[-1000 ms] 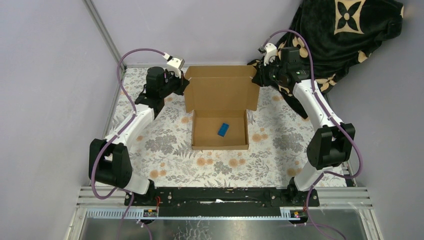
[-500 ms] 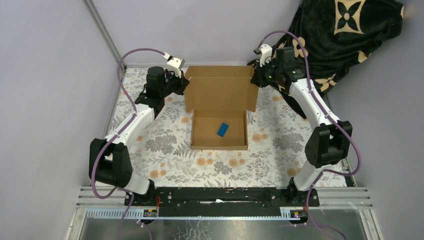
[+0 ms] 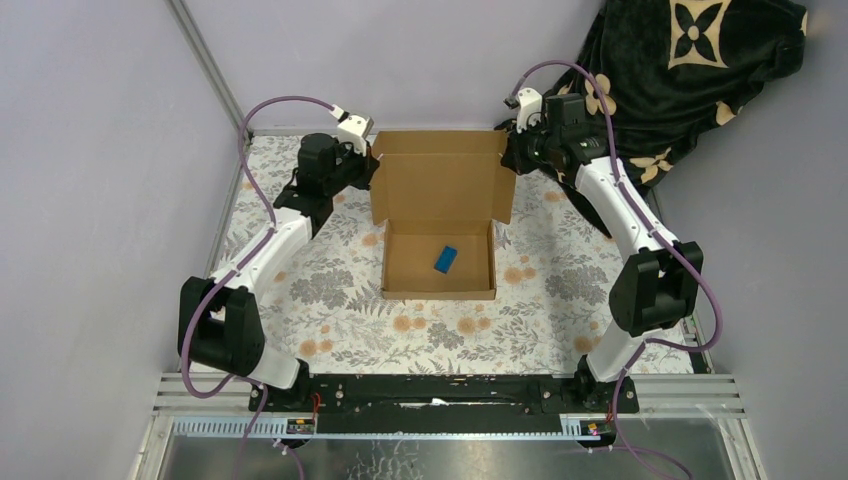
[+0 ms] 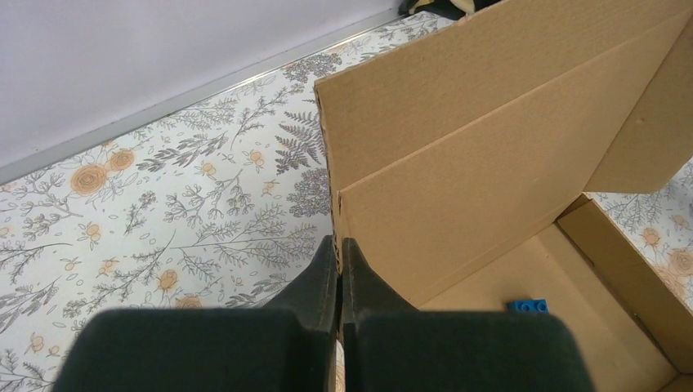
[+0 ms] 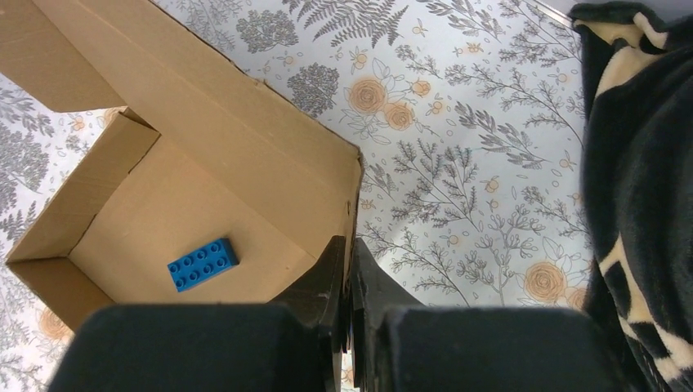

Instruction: Fold the paper box

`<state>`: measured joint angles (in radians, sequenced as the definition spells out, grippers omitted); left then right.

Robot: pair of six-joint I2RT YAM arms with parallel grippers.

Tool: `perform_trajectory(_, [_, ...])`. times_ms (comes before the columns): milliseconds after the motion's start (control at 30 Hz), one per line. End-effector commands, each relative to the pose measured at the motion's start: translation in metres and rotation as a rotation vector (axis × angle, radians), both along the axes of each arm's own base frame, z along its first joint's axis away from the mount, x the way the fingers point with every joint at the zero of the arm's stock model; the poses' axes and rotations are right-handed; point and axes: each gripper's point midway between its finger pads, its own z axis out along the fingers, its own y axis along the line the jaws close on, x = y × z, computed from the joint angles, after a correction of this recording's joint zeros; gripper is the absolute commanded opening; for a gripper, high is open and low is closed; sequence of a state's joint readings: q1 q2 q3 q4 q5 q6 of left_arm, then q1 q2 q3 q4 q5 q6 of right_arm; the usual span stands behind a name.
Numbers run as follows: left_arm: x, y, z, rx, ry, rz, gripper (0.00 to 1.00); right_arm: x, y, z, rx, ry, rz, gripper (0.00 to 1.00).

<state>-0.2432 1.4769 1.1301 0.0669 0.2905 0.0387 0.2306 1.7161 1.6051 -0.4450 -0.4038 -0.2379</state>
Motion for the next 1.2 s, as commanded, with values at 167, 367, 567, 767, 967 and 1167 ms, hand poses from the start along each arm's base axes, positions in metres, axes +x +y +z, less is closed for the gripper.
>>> perform_trajectory(167, [0.000,-0.015,0.013,0.065,-0.040,0.024,0.00,-0.007,0.019,0.027,-0.017,-0.071,-0.003,0.00])
perform_trajectory(367, [-0.003,-0.018,0.006,0.102,-0.027,0.060,0.00,-0.011,0.023,0.026,-0.037,-0.085,-0.031,0.00])
perform_trajectory(567, [-0.006,-0.023,0.010,0.097,-0.030,0.085,0.00,-0.014,0.025,0.028,-0.047,-0.101,-0.074,0.00])
perform_trajectory(767, [-0.007,-0.034,0.022,0.080,-0.045,0.107,0.00,-0.018,0.030,0.033,-0.049,-0.130,-0.125,0.00])
perform_trajectory(967, [-0.012,-0.045,0.016,0.089,-0.025,0.119,0.00,-0.018,0.030,0.036,-0.047,-0.169,-0.175,0.00])
perform_trajectory(1167, [-0.013,-0.050,0.013,0.076,-0.019,0.133,0.00,-0.013,0.029,0.040,-0.043,-0.209,-0.238,0.00])
